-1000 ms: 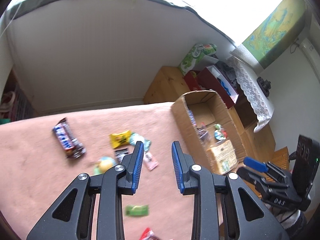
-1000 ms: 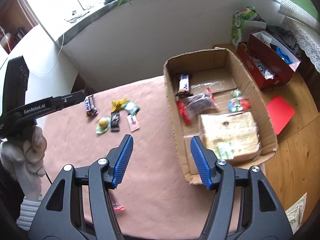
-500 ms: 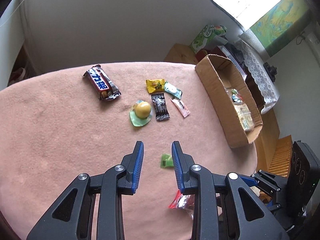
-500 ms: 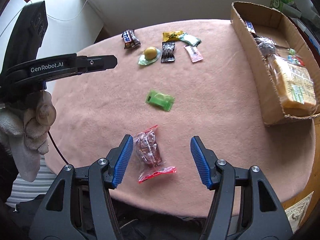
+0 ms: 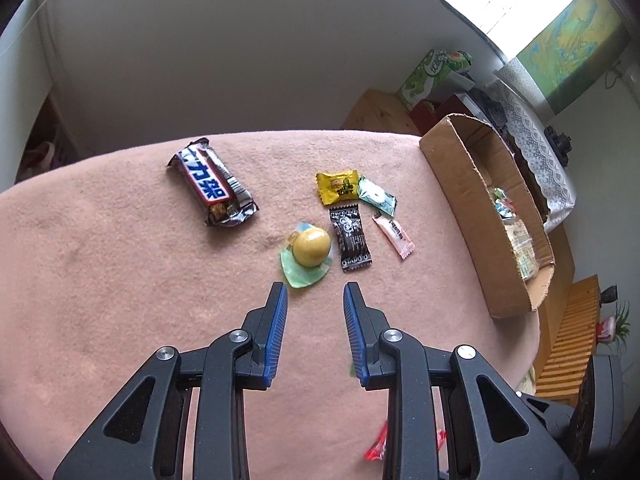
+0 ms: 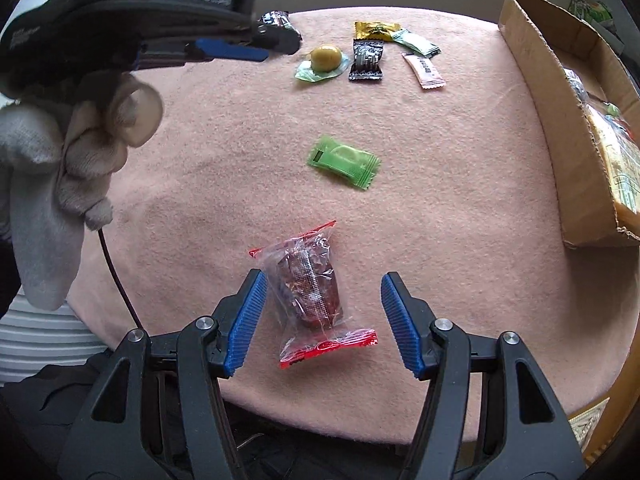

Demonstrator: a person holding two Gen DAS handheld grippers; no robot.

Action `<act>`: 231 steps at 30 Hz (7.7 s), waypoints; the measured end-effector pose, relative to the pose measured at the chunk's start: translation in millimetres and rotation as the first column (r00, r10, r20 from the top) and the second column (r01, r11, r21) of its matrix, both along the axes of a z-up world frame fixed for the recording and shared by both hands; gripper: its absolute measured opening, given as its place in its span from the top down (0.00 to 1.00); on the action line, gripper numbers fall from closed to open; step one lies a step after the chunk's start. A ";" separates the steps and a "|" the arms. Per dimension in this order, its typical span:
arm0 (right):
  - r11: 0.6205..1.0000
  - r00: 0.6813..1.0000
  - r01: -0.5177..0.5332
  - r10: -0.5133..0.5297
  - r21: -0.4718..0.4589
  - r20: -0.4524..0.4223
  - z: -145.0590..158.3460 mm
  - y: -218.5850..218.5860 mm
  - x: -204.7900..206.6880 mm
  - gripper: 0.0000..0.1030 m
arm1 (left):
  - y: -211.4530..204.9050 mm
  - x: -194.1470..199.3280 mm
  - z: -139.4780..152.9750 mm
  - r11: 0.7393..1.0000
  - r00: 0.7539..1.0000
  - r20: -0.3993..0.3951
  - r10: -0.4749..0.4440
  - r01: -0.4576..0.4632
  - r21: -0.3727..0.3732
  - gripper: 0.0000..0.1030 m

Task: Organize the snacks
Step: 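Grasp the yellow egg snack with the left gripper while the right gripper grasps the red-ended jerky bag, then carry the egg snack with the left gripper into the box while the right gripper carries the jerky bag there, then open both grippers over the box and withdraw them, then grasp the blue-labelled chocolate bar with the left gripper while the right gripper grasps the black candy, then carry the chocolate bar with the left gripper into the box while the right gripper carries the black candy there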

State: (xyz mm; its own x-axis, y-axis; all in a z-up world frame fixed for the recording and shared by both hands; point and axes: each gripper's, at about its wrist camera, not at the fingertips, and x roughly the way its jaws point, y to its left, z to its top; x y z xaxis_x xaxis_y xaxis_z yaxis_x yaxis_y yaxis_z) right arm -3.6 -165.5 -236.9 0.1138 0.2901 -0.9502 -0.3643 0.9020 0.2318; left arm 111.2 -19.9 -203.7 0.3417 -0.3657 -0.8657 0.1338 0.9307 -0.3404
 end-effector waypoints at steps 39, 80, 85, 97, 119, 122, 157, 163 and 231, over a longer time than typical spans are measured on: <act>1.000 1.000 -0.005 0.005 0.008 -0.012 -11.2 4.0 14.5 0.66 | -17.6 16.8 -10.7 0.992 0.995 0.059 -0.076 0.070 0.102 0.80; 0.952 0.916 0.304 -0.304 0.043 0.263 73.1 -201.2 167.3 0.66 | -166.7 65.9 60.0 0.984 0.959 0.233 -0.160 0.174 -0.041 0.80; 0.950 0.913 0.310 -0.310 0.043 0.265 65.6 -215.1 182.1 0.65 | -185.0 75.2 57.5 0.984 0.957 0.242 -0.161 0.175 -0.035 0.80; 0.951 0.917 0.306 -0.309 0.053 0.251 42.1 -239.1 211.7 0.65 | -212.0 97.6 41.5 0.986 0.958 0.238 -0.158 0.166 -0.014 0.80; 0.938 0.897 0.346 -0.338 0.024 0.284 59.0 -229.4 199.1 0.38 | -200.4 94.2 51.9 0.985 0.963 0.211 -0.165 0.171 -0.011 0.78; 0.934 0.891 0.357 -0.349 0.027 0.291 69.1 -222.9 191.6 0.38 | -190.2 88.8 59.4 0.985 0.964 0.208 -0.166 0.173 -0.018 0.78; 0.986 0.981 0.151 -0.158 0.068 0.115 30.1 -11.9 163.5 0.38 | 42.4 58.3 31.9 0.980 0.979 0.041 0.198 -0.198 -0.004 0.61; 0.992 0.989 0.121 -0.124 0.039 0.075 6.3 13.4 169.1 0.38 | 68.3 67.2 6.4 0.958 0.957 -0.042 0.286 -0.287 -0.013 0.60; 0.961 0.952 0.272 -0.277 0.053 0.134 51.5 -67.6 154.2 0.76 | -19.8 35.3 41.9 0.991 0.988 0.110 0.112 -0.118 0.057 0.73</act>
State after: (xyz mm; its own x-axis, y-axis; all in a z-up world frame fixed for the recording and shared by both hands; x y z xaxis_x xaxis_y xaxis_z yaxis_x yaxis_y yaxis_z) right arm 150.6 -233.1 -185.4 0.3232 0.2606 -0.9097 -0.1345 0.9642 0.2284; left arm 146.5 -39.7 -161.8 0.4700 -0.2645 -0.8421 0.0571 0.9612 -0.2700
